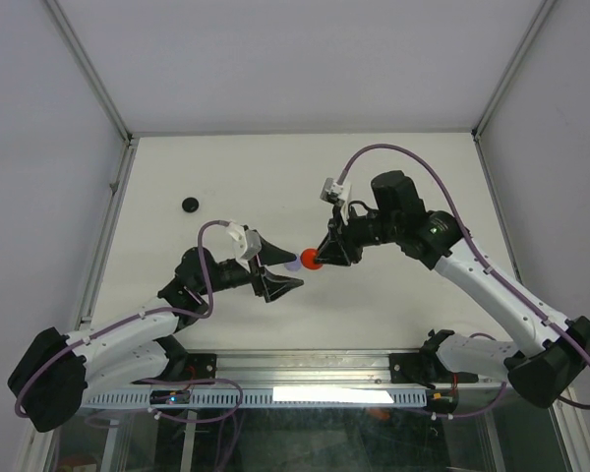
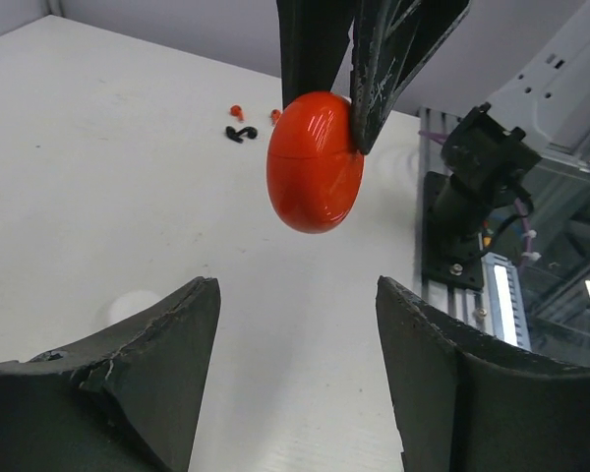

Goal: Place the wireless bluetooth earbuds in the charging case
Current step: Adjust the charging case.

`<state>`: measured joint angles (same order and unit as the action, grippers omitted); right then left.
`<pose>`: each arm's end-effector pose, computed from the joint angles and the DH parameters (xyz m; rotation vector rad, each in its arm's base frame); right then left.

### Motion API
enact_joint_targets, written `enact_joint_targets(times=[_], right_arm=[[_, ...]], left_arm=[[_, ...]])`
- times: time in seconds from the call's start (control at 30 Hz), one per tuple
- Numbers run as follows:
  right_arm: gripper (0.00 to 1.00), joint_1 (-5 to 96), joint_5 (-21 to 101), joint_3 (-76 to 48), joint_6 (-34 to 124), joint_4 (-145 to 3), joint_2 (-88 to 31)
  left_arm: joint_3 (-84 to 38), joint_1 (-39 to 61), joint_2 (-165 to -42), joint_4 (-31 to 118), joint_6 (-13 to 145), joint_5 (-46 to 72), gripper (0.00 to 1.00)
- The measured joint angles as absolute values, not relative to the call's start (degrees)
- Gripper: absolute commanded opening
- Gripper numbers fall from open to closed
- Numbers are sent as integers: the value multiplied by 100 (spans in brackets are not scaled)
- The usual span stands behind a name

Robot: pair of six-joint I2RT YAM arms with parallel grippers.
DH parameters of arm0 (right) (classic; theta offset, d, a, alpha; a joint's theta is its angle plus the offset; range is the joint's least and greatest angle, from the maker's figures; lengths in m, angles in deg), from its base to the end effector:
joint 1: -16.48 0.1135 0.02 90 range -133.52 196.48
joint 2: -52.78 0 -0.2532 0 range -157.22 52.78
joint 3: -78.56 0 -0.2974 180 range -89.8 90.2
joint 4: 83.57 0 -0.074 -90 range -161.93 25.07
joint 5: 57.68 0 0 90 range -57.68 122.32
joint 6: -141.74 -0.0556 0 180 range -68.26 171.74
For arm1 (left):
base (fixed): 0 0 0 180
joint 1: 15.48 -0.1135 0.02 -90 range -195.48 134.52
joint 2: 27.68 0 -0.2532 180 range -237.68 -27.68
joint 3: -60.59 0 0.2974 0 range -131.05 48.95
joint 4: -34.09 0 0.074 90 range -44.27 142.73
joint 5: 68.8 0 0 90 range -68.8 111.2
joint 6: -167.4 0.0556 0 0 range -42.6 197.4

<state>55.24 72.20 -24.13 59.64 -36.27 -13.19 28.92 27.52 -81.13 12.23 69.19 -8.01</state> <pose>0.2139 0.2174 0.3347 -1.2390 1.8500 1.0627 0.1774 -0.2026 0.2067 0.8905 1.4240 -1.0851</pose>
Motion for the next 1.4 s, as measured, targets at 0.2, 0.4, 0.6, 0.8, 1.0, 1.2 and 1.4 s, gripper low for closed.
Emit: enact_joint_targets(times=[0.2, 0.4, 0.6, 0.8, 1.0, 1.2, 1.4], right_arm=[[0, 5524, 7742, -2413, 6222, -3625, -1273], [0, 5524, 8048, -2413, 6325, -3625, -1273], [0, 5524, 8203, -2413, 6344, -3631, -1273], [0, 5524, 8312, -2413, 6393, -3631, -1273], [0, 5541, 8356, -2413, 6506, -3607, -1273], [0, 5635, 8341, -2413, 6633, -3518, -1275], [0, 5784, 8225, -2413, 6696, -3419, -1326]], left_arm=[[2896, 2752, -8360, 497, 6436, -1295, 59], [2931, 2717, -8434, -241, 6001, -1522, 51], [2931, 2717, -8690, -580, 5697, -1695, 42], [2931, 2717, -8909, -814, 5428, -1843, 37], [2929, 2717, -8994, -932, 5236, -2021, 35], [2927, 2717, -9005, -982, 5074, -2136, 36], [2910, 2717, -9005, -980, 5000, -2139, 34]])
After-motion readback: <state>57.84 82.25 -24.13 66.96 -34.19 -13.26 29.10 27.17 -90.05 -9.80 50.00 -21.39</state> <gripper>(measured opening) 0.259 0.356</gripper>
